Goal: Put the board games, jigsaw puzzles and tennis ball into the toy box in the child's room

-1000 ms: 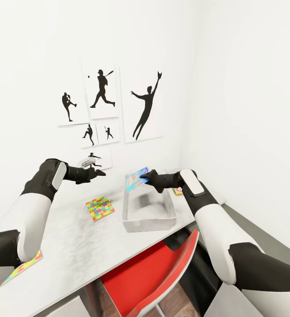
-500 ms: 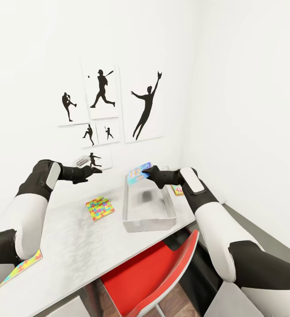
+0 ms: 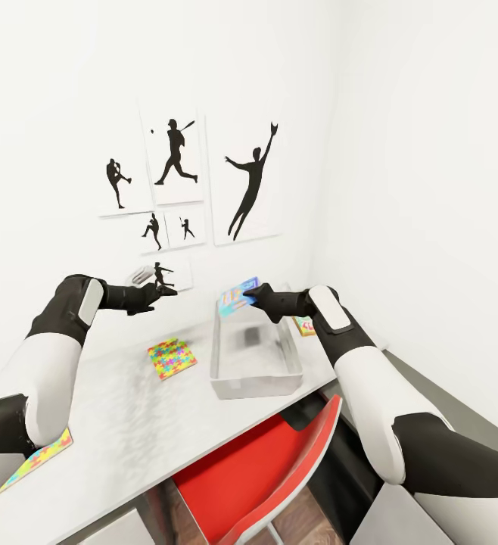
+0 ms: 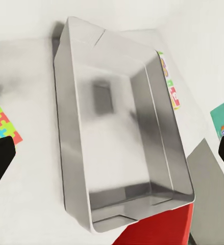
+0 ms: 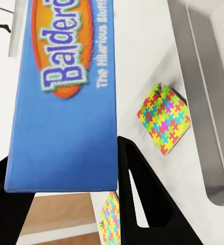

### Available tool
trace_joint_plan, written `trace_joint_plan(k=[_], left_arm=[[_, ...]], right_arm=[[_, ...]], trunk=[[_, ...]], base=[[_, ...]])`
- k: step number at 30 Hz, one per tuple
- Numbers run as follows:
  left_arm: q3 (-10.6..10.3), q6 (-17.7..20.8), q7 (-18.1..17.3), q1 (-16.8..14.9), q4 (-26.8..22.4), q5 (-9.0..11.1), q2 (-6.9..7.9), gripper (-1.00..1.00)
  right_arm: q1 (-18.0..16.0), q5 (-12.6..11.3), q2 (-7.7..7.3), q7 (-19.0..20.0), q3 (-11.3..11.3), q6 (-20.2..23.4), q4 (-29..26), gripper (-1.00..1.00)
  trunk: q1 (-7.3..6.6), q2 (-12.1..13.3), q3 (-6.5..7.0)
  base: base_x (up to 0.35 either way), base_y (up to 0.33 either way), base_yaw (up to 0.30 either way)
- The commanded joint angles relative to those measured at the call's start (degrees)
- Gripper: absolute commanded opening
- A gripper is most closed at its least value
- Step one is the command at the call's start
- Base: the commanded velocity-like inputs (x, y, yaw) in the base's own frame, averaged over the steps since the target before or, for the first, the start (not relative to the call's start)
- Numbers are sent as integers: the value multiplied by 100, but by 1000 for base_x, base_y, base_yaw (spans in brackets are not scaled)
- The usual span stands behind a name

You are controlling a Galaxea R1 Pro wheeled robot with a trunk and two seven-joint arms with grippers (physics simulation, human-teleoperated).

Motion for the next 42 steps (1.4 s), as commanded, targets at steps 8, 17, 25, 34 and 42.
trace_joint_plan(k=[8,17,25,34,42], left_arm=[[29,48,3,-8,-3,42,-1,100],[32,48,-2,-7,-1,42,-1,100],[25,48,-2,-9,-1,42,-2,100],[15,48,-2,-9,-1,42,-13,100],[14,48,-2,-9,-1,42,-41,100]], right_arm=[[-68,-64,0,-85,6,154,-22,-100],[-596,-75,0,-123,6,288,26,-100],[-1011,-69,0,-121,6,520,203,-100],[-1248,-55,0,-112,5,530,668,-100],[-1257,-49,0,-111,-33,516,852,-100]], trunk=[[4,-14,-77],[4,-14,-161],[4,-14,-236],[4,-14,-320],[4,-14,-395]], base=[[0,0,1],[0,0,54],[0,0,70],[0,0,72],[0,0,72]])
